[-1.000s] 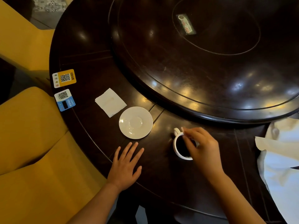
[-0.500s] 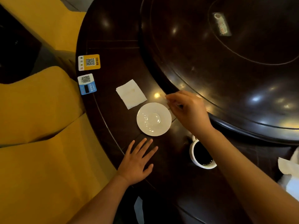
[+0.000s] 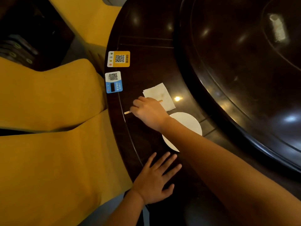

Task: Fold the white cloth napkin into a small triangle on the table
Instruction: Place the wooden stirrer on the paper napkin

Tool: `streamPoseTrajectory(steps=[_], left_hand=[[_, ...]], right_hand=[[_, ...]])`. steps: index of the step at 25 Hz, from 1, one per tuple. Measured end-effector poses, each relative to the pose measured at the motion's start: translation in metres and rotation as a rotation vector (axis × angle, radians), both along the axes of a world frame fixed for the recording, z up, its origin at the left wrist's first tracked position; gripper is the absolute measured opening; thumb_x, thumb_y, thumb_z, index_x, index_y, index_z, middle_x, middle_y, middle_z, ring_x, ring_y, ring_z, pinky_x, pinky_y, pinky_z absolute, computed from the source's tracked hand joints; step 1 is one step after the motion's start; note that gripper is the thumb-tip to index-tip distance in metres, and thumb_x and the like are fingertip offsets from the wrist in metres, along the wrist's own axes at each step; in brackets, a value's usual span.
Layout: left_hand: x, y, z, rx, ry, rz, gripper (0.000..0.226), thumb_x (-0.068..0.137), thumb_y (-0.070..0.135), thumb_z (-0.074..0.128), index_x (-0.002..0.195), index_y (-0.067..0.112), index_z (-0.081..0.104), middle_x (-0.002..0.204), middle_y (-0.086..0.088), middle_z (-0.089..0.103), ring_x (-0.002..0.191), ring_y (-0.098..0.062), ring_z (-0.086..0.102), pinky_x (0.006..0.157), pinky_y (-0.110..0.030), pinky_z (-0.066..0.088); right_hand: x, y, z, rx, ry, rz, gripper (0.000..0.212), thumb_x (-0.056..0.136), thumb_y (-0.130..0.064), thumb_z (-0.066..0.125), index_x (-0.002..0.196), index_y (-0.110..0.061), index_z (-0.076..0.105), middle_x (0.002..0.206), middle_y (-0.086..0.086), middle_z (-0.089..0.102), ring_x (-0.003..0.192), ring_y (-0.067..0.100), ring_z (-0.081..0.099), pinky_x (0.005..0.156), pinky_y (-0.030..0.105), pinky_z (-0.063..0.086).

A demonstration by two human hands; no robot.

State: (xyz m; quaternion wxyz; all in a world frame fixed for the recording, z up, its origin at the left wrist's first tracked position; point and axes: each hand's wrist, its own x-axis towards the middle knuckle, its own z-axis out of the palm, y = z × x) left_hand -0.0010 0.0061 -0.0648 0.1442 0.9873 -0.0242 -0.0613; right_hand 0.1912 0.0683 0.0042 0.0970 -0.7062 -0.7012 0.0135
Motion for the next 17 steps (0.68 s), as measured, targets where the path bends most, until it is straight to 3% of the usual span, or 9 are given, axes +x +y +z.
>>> streamPoseTrajectory(steps=[3,8,13,17], left_hand=[[-0.001,0.001,0.000,0.002,0.010,0.000,0.062,0.089,0.052,0.040,0.146,0.031,0.027,0.154,-0.001,0.019,0.143,-0.021,0.014,0.108,-0.048,0.013],[0.000,0.001,-0.001,-0.003,0.047,-0.001,0.064,0.088,0.053,0.040,0.147,0.032,0.025,0.156,-0.001,0.017,0.144,-0.021,0.012,0.108,-0.047,0.014],[0.000,0.000,0.000,0.009,0.036,-0.006,0.064,0.086,0.054,0.041,0.145,0.032,0.027,0.154,-0.001,0.019,0.143,-0.022,0.014,0.108,-0.048,0.014],[0.001,-0.001,0.002,0.013,0.018,-0.013,0.063,0.085,0.053,0.043,0.143,0.031,0.032,0.150,-0.001,0.027,0.141,-0.022,0.019,0.108,-0.048,0.016]], right_hand=[[0.003,0.008,-0.004,-0.085,-0.015,-0.006,0.022,0.089,-0.010,0.053,0.108,-0.004,0.063,0.106,0.015,0.061,0.098,0.029,0.055,0.074,0.035,0.045],[0.010,0.015,-0.015,-0.165,-0.032,-0.037,0.025,0.090,-0.011,0.053,0.114,-0.006,0.059,0.113,0.014,0.058,0.102,0.027,0.053,0.078,0.033,0.045],[0.004,0.001,-0.030,-0.018,0.070,-0.242,0.021,0.075,-0.009,0.073,0.095,-0.003,0.070,0.092,0.015,0.066,0.079,0.028,0.061,0.061,0.034,0.051],[-0.011,-0.011,-0.038,0.027,0.050,-0.307,0.020,0.083,-0.017,0.066,0.097,-0.004,0.070,0.094,0.012,0.067,0.085,0.027,0.062,0.075,0.037,0.051]])
